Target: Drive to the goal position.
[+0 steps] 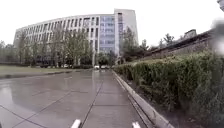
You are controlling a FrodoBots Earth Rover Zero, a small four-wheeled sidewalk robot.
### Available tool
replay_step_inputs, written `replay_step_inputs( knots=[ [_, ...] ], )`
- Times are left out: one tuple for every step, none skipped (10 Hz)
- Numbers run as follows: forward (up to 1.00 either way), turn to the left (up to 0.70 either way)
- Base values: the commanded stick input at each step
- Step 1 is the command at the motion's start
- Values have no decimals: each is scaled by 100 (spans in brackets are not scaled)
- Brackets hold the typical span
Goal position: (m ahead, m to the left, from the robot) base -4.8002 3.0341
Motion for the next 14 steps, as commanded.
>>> replay_step_inputs(
  knots=[
    [5,0],
    [4,0],
    [4,0],
    [4,0],
    [30,0],
    [59,17],
    [70,35],
    [70,35],
    [70,35],
    [70,35],
    [70,35],
    [70,35],
    [70,35],
    [70,35]
  ],
)
